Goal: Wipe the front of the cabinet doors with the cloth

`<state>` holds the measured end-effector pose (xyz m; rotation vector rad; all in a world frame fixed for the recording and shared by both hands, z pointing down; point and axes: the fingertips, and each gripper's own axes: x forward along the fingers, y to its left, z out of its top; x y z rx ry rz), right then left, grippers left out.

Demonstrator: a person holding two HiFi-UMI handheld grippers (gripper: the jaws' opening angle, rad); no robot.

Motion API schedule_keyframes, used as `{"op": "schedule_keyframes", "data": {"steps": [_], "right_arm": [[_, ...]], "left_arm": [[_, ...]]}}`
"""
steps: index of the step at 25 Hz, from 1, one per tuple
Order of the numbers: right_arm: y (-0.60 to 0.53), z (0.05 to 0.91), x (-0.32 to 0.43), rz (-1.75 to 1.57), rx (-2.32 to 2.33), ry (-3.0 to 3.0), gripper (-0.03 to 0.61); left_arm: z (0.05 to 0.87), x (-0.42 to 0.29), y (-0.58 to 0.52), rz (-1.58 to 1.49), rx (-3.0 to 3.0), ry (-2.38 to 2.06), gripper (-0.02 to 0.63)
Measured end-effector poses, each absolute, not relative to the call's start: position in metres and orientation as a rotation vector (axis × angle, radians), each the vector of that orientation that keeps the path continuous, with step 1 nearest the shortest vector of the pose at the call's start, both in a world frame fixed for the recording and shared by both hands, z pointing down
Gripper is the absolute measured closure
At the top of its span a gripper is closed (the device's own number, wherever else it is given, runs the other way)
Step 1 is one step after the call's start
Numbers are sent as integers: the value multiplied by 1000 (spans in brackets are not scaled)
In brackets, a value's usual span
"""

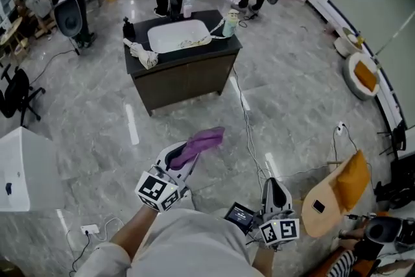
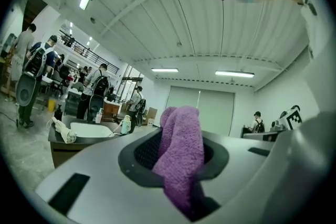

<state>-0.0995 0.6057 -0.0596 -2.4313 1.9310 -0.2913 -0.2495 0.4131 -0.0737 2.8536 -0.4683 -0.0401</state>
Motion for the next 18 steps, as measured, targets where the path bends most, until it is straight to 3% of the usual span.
{"op": "schedule_keyframes", "data": {"steps": [13, 18], "right_arm": [[507, -40, 4, -379, -2242, 2117, 552], [470, -37, 75, -394, -2089, 2284, 552]], "left_arm": [[-45, -180, 357, 22, 2754, -715, 520], [-56, -130, 336, -46, 2671, -918, 520]]}}
